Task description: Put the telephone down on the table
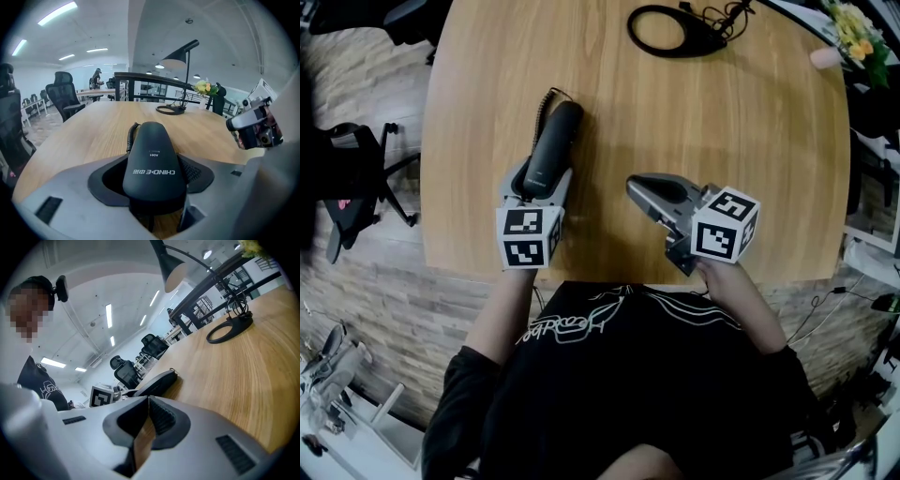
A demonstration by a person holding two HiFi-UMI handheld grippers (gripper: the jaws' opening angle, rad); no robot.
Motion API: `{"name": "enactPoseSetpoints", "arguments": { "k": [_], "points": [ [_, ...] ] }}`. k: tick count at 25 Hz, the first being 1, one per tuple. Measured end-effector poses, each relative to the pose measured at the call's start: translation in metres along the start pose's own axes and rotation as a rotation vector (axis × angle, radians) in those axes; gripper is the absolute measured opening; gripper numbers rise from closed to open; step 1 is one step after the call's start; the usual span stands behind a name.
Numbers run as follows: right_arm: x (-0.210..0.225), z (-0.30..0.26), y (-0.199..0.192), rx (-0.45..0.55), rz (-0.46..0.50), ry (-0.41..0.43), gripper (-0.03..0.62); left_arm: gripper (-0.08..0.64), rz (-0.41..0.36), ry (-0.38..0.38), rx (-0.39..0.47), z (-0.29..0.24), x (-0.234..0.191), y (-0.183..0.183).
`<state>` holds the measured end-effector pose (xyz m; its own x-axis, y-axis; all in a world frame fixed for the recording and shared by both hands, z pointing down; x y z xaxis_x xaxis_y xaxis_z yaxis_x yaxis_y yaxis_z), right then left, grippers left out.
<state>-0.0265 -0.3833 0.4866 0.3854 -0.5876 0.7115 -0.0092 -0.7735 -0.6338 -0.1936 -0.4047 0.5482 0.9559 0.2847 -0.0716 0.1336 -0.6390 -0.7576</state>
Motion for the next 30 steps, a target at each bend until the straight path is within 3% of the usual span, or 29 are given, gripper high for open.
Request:
{"name": "enactPoseSetpoints", "arguments": {
  "k": [5, 15, 20, 25, 30],
  "points": [
    [0.001, 0.005, -0.008, -0.004, 0.004, -0.017, 0.041, 0.285, -0.088, 0.055, -0.039, -0.005, 0.004, -0.007],
    [-0.006, 0.015, -0.020, -0.012, 0.008, -0.029, 0.041, 0.287, -0.146, 0.078, -0.043, -0.006, 0.007, -0.011],
    [-0.012, 0.027, -0.024, -0.011, 0.019, -0.035, 0.041, 0.330, -0.164, 0.095, -0.002, 0.000, 0.004, -0.006],
    [-0.022, 0.041, -0.024, 0.009, 0.054, -0.039, 0.041, 0.344, -0.117, 0.085, 0.036, 0.027, 0.005, 0.002],
    [-0.041, 0.062, -0.022, 0.036, 0.105, -0.023, 0.041, 0.342, 0.005, 0.101, 0.090, 0.070, 0.011, 0.000]
  ]
}}
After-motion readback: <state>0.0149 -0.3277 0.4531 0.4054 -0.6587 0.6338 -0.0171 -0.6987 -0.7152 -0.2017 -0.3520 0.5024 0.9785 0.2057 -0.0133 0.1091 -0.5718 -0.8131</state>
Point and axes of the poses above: the fingertips, and each gripper's own axes: z backward along the fingers, x to its right, y out of its top, the point moved 3 cm from there along z, backward along the fingers, and after that the axes turned 5 degrees about y, right-handed, at the moved point
